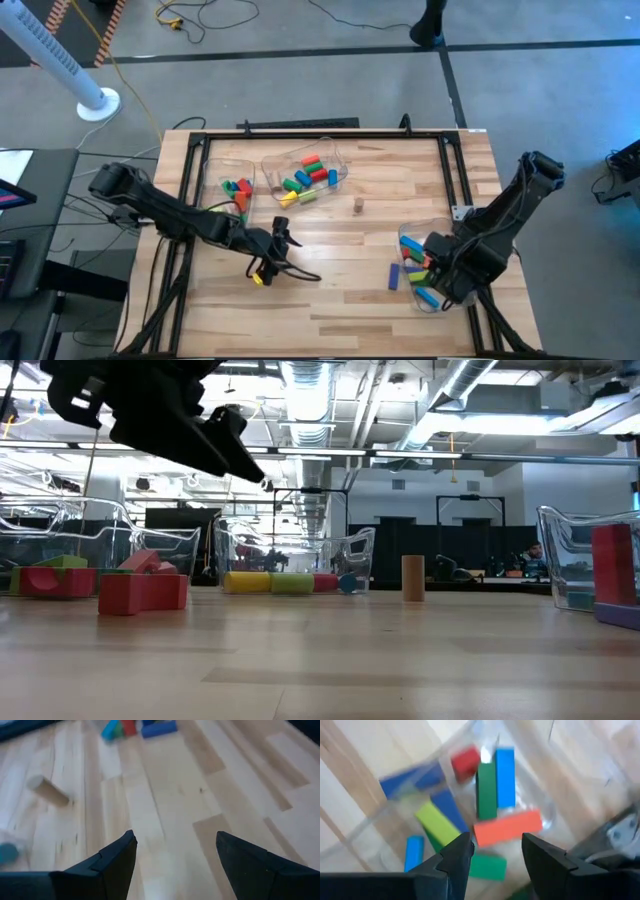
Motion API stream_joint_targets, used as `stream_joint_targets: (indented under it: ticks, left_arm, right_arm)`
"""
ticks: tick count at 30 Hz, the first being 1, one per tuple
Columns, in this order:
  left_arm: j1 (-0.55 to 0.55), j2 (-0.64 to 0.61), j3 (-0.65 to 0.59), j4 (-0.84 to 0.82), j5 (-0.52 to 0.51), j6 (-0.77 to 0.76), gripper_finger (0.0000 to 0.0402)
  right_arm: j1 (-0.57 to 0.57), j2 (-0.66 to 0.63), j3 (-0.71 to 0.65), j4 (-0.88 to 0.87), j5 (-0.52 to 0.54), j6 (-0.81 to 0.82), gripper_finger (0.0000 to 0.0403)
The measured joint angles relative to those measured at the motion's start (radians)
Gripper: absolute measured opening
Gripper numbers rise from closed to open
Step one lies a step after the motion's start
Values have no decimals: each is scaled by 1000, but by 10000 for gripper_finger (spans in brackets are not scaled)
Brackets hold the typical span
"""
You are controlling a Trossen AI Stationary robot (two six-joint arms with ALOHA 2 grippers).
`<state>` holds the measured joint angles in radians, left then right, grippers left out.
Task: Sort blocks by size
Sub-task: Put the orange arch block into the left transparent bin
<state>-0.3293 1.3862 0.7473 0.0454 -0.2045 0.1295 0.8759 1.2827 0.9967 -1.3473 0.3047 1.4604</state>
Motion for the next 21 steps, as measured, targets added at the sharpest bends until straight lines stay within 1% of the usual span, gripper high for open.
stream_joint_targets:
  ticks: [5,8,11,14,18,21]
  left_arm:
    - [1,-27,37,-168,-1,-45,267]
    - [1,-46,43,-269,-8,-92,267]
    - [1,-73,43,-347,-38,-157,267]
    - [2,-97,43,-386,-47,-234,267]
    - [2,-97,43,-430,-46,-345,267]
    - [2,-81,42,-470,-46,-440,267]
  right_arm:
    - [-32,0,44,7,146,-80,204]
    - [-59,0,63,65,239,-177,203]
    - [-93,0,75,172,343,-323,203]
    - [-135,0,75,304,424,-501,203]
    - [-198,0,75,473,482,-727,203]
    - [-239,8,75,592,496,-879,203]
